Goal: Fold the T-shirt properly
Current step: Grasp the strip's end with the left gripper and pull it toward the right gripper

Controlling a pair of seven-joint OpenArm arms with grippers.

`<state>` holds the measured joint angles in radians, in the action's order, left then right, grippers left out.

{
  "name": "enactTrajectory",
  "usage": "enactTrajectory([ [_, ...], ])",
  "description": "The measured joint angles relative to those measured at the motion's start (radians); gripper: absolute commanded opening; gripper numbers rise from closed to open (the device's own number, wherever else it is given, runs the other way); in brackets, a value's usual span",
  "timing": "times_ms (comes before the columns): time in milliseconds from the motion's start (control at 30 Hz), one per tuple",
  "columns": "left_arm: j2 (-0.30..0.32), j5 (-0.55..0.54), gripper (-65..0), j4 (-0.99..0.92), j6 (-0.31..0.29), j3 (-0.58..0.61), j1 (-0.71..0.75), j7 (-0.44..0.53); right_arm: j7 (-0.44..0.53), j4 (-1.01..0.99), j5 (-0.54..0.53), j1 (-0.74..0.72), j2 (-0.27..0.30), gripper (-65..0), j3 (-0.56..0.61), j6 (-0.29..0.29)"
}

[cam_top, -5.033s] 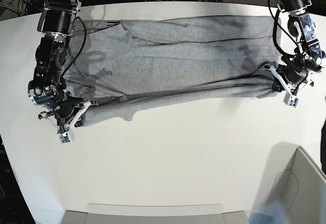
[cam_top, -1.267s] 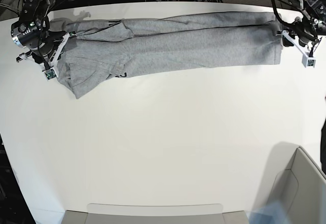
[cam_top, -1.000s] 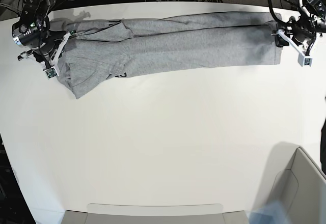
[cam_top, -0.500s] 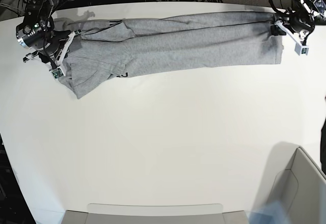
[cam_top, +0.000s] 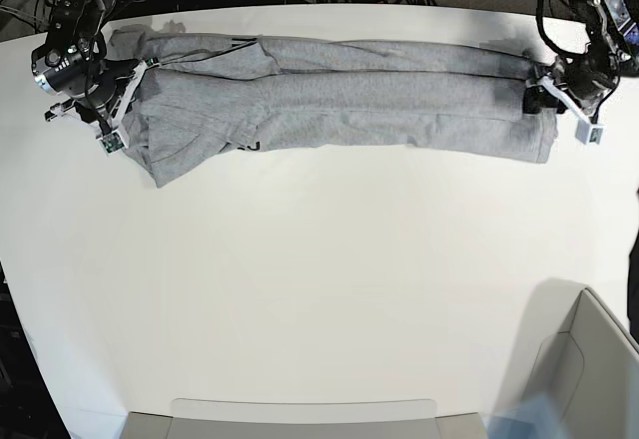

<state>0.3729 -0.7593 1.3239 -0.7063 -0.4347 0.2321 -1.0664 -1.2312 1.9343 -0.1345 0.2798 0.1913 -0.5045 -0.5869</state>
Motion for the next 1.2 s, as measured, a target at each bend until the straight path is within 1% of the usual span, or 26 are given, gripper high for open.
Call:
enactTrajectory([
  [67, 0.019, -0.086, -32.9, -0.017, -0.008, 0.080, -0.009, 0.014, 0.000, 0.000, 0.000, 0.000, -0.001, -55.5, 0.000, 0.000],
  [133, 0.032, -0.136, -36.6, -0.040, -0.017, 0.140, -0.021, 0.027, 0.000, 0.000, 0.000, 0.000, 0.000, -55.5, 0.000, 0.000],
  [233, 0.046, -0.147, -41.0, -0.100, -0.034, 0.179, -0.085, 0.010, 0.000, 0.000, 0.000, 0.002, -0.001, -55.5, 0.000, 0.000],
  [333, 0.054, -0.179, -43.0, -0.190, -0.043, 0.180, -0.119, 0.034, 0.000, 0.000, 0.000, 0.002, 0.000, -55.5, -0.001, 0.000],
  [433, 0.066, -0.192, -48.1, -0.269, -0.082, 0.174, -0.138, 0.069, 0.001, 0.000, -0.001, 0.000, 0.000, -55.5, -0.001, 0.000],
  [500, 0.080, -0.182, -52.6, -0.307, -0.086, 0.172, -0.167, 0.068, -0.002, 0.000, 0.000, 0.003, 0.000, -55.5, -0.001, 0.000],
  [600, 0.100, -0.129, -59.8, -0.371, -0.095, 0.172, -0.226, 0.069, 0.001, 0.000, 0.000, 0.002, 0.000, -55.5, -0.001, 0.000],
  [667, 0.118, -0.128, -64.7, -0.439, -0.095, 0.171, -0.270, 0.074, 0.000, 0.000, 0.000, 0.000, 0.000, -55.5, -0.001, 0.000],
  [733, 0.156, -0.124, -65.0, -0.517, -0.101, 0.171, -0.301, 0.105, 0.000, 0.000, 0.000, 0.000, 0.000, -55.5, 0.000, 0.000],
  [833, 0.206, -0.106, -65.0, -0.671, -0.119, 0.170, -0.369, 0.180, -0.001, 0.000, 0.001, 0.001, 0.000, -55.5, 0.000, 0.000],
  [933, 0.264, -0.076, -65.0, -0.804, -0.114, 0.170, -0.421, 0.262, 0.000, 0.000, 0.000, -0.001, 0.000, -55.5, 0.000, 0.000],
  [1000, 0.292, -0.060, -65.0, -0.860, -0.112, 0.170, -0.435, 0.313, -0.001, 0.000, 0.000, 0.000, -0.001, -55.5, 0.000, 0.000],
  [1100, 0.303, -0.045, -65.0, -0.871, -0.108, 0.170, -0.437, 0.336, 0.000, 0.000, 0.000, 0.000, -0.004, -55.5, 0.000, 0.000],
  [1200, 0.303, -0.038, -65.0, -0.871, -0.108, 0.170, -0.437, 0.340, -0.002, 0.000, -0.001, 0.000, -0.032, -55.5, -0.001, 0.000],
])
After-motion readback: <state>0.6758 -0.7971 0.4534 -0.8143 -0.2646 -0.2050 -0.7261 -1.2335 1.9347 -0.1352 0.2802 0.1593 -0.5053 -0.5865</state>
